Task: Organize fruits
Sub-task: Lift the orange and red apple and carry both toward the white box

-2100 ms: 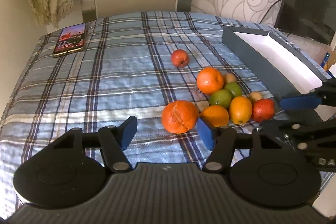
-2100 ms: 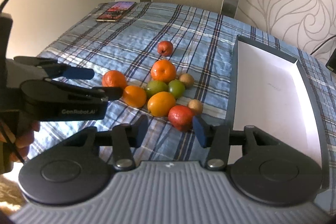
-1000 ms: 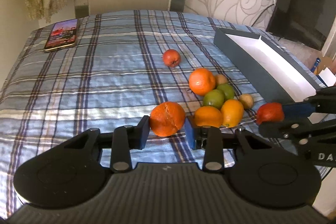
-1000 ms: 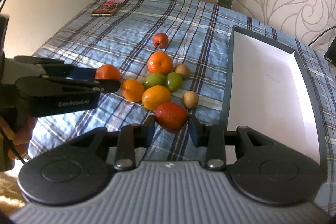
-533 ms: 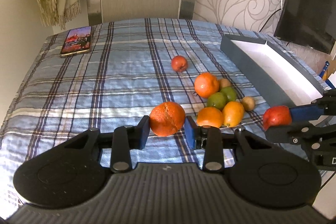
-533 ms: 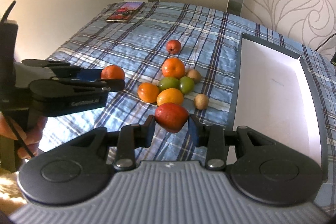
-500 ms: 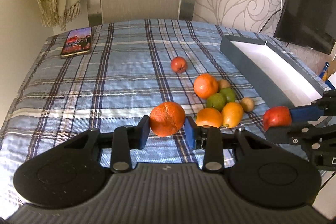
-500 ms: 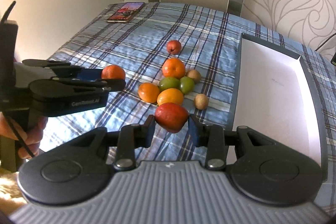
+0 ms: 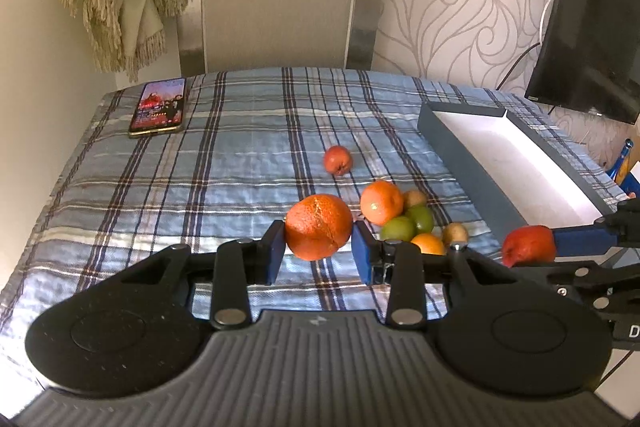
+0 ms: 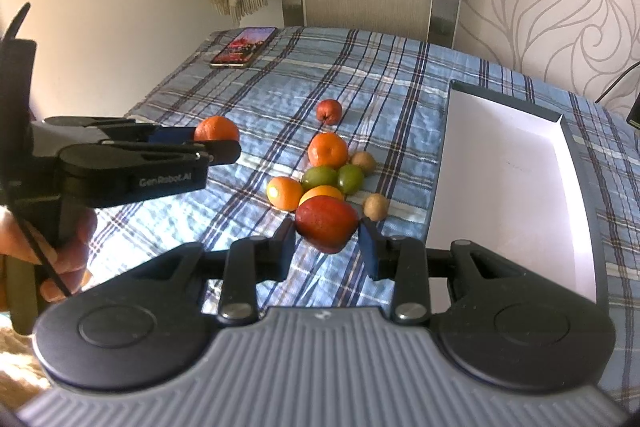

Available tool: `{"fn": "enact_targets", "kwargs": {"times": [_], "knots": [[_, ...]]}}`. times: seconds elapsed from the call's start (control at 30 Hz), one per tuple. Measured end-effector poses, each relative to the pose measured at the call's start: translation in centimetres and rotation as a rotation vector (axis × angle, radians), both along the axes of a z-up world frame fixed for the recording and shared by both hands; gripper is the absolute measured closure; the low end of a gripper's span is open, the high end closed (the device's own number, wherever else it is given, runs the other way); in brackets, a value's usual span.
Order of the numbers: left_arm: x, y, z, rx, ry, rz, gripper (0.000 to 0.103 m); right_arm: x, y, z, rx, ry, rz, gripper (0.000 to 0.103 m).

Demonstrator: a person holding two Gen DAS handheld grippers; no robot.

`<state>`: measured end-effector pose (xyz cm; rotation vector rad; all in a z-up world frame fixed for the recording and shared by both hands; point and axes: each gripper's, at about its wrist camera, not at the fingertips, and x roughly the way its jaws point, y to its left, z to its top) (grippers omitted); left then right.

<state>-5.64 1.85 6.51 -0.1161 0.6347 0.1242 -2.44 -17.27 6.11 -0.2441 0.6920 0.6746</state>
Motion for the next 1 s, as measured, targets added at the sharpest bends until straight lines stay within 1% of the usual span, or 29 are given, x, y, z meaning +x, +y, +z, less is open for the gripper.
{"fn": "enact_targets", "kwargs": {"times": [0.17,0.37,0.7,1.0], "knots": [[0.2,-0.4,0.0,0.006,0.004,0.002,0.062,-0.1,-0.2,0.0,0.005,-0.001,0.007,0.066],[0.7,-0.9,-0.2,0.010,0.006,-0.005,0.062,0.3,-0.7,0.0,0.015,-0.002,-0.010,0.066],[1.5,-2.0,-0.3,0.022,0.010,-0.034,0.062,0.7,-1.9,-0.2,0.042,0.009,-0.026,0.066],[1.7,-2.9,-0.1,0.052,0.005,-0.066,0.062,1.0,-2.6,-0.4,0.078,0.023,-0.041,0.066]]}}
